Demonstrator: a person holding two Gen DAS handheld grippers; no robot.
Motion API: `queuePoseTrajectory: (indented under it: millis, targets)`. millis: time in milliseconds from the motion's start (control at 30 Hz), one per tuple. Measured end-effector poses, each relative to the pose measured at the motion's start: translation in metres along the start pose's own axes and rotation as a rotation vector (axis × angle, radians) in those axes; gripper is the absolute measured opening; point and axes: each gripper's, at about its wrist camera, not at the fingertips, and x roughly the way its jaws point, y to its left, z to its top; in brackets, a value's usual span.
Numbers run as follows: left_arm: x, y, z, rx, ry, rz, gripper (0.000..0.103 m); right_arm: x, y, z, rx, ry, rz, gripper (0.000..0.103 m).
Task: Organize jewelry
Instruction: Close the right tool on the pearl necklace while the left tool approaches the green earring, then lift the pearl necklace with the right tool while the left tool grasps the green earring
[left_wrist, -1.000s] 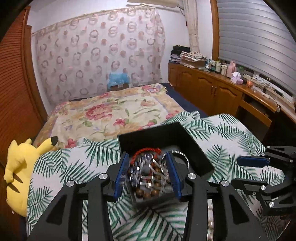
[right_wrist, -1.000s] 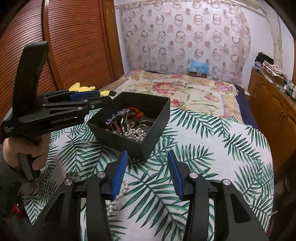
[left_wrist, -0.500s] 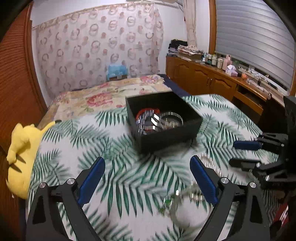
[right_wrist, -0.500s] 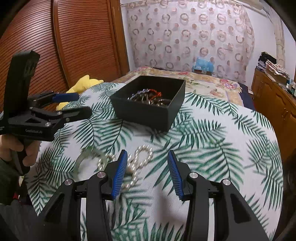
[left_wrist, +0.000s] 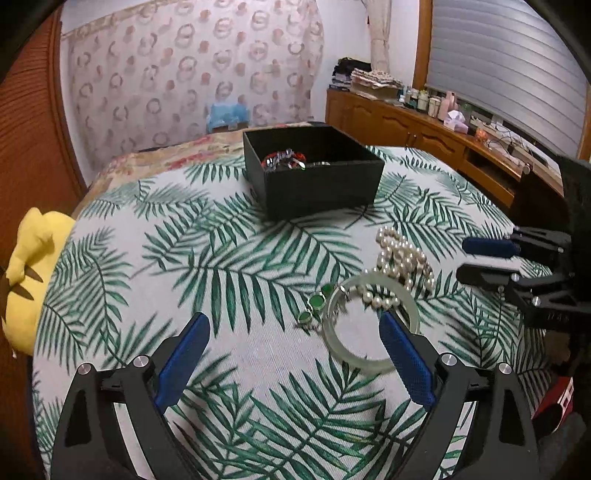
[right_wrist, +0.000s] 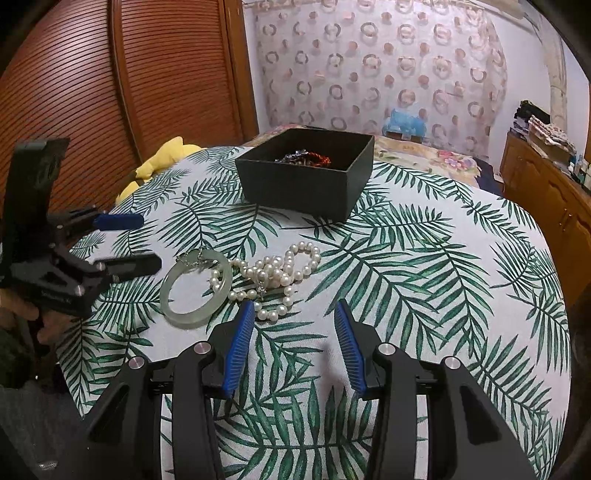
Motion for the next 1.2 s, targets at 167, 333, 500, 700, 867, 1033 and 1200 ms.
queuePoseTrajectory:
  millis: [167,333,500,700,867,1033,1200]
  targets:
    - [0.003,-0.002,-0.006,0.007,0.012,-0.006,0.089,0.007,-0.005,0.013,-0.018,0.002,-0.020,0.047]
    - [0.004,-0.003,-0.008,0.006,0.015,-0.012,0.089,0.030,-0.010,0.018,-0.034,0.070,-0.014,0.034]
    - [0.003,-0.006,-0.010,0.011,0.017,-0.019,0.089,0.039,-0.004,0.018,-0.052,0.102,0.002,0.032]
    - [0.005,-0.012,-0.010,0.023,0.024,-0.022,0.089,0.051,0.008,0.022,-0.121,0.135,-0.025,0.023]
    - [0.006,-0.014,-0.011,0.028,0.031,-0.021,0.089,0.040,-0.003,0.031,-0.101,0.092,-0.030,0.008]
    - [0.006,-0.016,-0.012,0.033,0.034,-0.020,0.089,0.007,-0.013,0.047,-0.078,-0.011,-0.049,0.008]
    - [0.007,-0.013,-0.012,0.021,0.036,-0.020,0.089,-0.020,-0.019,0.064,-0.076,-0.085,-0.064,0.008]
